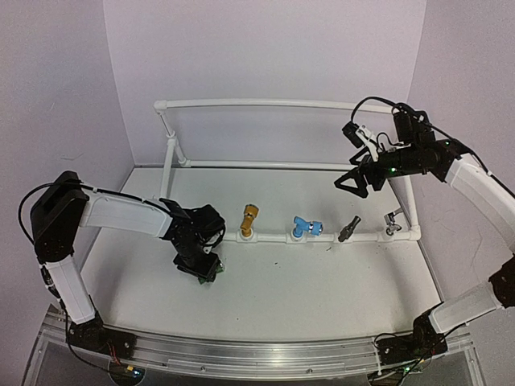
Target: Install the water faucets
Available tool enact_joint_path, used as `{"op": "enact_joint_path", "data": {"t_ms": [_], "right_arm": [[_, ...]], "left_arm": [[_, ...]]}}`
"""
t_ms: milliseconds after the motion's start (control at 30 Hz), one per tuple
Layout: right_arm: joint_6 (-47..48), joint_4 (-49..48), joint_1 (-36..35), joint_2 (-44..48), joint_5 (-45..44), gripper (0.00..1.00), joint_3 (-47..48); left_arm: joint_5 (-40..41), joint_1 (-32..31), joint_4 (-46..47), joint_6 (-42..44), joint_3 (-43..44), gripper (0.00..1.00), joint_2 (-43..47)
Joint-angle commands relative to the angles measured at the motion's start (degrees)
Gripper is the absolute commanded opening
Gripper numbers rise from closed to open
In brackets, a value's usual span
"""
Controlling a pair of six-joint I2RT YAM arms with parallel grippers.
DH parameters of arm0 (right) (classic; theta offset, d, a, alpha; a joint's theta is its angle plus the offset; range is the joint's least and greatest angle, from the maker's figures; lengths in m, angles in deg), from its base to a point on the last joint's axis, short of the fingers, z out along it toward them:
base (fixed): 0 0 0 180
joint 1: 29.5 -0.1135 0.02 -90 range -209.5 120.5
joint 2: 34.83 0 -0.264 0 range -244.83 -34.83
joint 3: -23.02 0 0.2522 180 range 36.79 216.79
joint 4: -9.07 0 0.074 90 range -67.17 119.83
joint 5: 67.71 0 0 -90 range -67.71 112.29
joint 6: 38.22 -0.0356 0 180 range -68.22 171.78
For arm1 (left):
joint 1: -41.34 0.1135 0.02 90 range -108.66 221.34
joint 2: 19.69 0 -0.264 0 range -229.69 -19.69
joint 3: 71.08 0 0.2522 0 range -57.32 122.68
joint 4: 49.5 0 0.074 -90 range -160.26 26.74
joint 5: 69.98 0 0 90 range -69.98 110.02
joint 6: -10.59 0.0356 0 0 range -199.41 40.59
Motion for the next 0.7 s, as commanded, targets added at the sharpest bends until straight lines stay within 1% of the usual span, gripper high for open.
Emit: {"op": "enact_joint_path", "data": {"t_ms": [0,133,300,400,533,667], "right_arm": [[0.46,-0.49,-0.22,2.09,1.7,0.98,1.34],[-0.14,-0.53,-0.23,2.52,3.21,0.98,1.2],[0.39,-0.44,-0.21,3.74,3.15,0.98,1.14],[0.55,-0.41,-0.19,4.1,3.54,0.98,1.19],[0.7,-0.48,-0.24,4.11,3.78,0.98,0.38],[0.39,-0.41,-0.25,4.07,3.6,0.98,-0.69]], "left_arm": [[4.26,-1.77,-1.95,-3.32,4.01,0.5,0.18],[5.51,-3.36,-0.73,-6.7,4.05,0.46,-0.15],[8.09,-6.55,-0.96,-11.82,4.61,0.48,-3.15],[8.78,-8.11,0.52,-14.92,4.28,0.47,-4.93],[10.23,-9.51,3.36,-16.79,3.38,0.42,-6.6],[11.81,-9.96,5.69,-17.58,1.81,0.32,-7.21]]}}
